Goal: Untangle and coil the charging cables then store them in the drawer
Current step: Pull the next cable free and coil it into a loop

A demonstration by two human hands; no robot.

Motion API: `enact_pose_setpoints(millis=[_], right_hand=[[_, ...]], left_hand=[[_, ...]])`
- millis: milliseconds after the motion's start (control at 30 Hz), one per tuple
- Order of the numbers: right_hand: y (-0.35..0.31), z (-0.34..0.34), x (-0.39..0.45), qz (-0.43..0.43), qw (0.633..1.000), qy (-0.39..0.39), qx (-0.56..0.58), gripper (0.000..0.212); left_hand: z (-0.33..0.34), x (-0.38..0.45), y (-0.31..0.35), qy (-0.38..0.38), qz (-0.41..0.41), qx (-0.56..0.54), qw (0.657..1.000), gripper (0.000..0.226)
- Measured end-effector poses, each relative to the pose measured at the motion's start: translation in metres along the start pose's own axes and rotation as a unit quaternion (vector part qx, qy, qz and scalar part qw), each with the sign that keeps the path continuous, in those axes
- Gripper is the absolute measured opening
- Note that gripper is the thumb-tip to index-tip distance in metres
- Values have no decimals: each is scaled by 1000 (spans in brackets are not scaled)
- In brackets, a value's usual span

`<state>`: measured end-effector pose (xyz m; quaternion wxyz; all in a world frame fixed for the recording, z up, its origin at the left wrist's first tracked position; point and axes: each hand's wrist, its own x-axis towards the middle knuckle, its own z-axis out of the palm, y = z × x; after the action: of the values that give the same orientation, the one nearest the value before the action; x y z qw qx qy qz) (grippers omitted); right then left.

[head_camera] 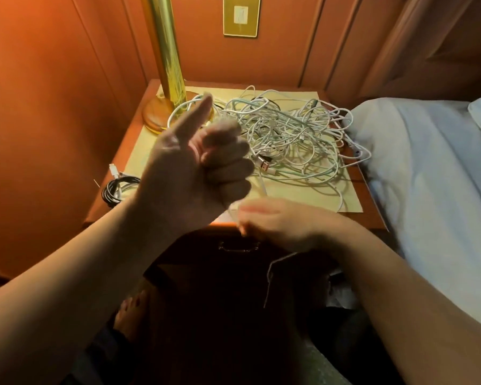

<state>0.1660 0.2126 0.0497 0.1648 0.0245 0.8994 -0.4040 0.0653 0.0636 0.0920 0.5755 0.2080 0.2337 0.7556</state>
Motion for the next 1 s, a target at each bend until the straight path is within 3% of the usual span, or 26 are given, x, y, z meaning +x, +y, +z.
enact_pose_setpoints(millis=[100,167,267,333,400,500,633,767,900,1000], right_hand=[[-10,6,-6,33,997,-62,-12,32],[-16,2,-9,21,999,-14,-23,34],[-17,-6,-11,-38,994,96,-15,34],[-18,-10,-14,-90,987,130,27,34],[-21,-12,-18,-149,973,162,72,31],[-22,-11,-22,-209,947,226,88,26],[-18,-8,-21,-212,923,322,17,30],[-12,-11,-22,-221,902,371,-1,14],[-8,-14,-21,-212,882,420,19,5],[-2,-17,-17,-207,892,395,71,4]], left_hand=[[-9,4,10,148,87,-72,982,42],[-19,7,14,234,136,-72,960,46],[-28,10,16,272,156,-19,949,46],[-29,10,13,240,142,75,957,47],[-27,11,7,160,114,194,961,45],[-27,9,2,68,90,336,935,38],[-28,8,-4,39,67,423,903,30],[-27,9,-9,27,23,406,913,31],[-21,10,-10,-11,-46,361,931,50],[-18,9,-13,-30,-83,332,939,42]])
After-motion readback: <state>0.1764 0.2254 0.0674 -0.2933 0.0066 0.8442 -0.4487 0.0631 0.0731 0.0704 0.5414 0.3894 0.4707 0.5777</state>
